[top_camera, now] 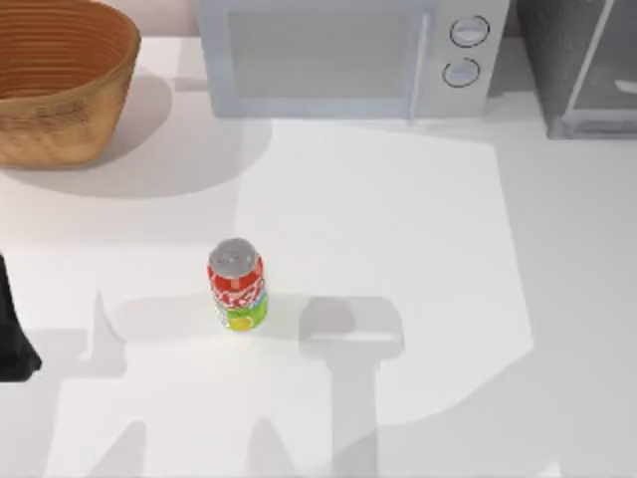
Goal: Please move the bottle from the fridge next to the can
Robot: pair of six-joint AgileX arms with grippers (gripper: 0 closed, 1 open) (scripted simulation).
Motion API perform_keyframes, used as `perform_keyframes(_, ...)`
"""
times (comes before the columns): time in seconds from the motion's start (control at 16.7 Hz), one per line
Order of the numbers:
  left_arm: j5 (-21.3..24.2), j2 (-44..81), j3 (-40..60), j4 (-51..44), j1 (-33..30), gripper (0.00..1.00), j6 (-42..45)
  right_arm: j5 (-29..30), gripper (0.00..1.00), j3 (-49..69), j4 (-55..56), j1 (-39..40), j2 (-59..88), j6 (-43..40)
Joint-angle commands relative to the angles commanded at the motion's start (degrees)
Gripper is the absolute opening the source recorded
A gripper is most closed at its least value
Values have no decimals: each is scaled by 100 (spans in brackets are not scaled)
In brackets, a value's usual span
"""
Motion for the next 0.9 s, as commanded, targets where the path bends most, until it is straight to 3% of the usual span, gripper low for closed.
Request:
perform_keyframes(0.3, 0, 0, 0, 0, 0, 100, 0, 102, 100, 878, -411, 97, 468, -5)
perform_keyframes(0.6, 0, 0, 0, 0, 0, 100, 0, 111, 100, 944, -444, 105, 502, -5)
perform_keyframes(0.9, 0, 0, 0, 0, 0, 100, 0, 111, 62, 944, -444, 105, 502, -5)
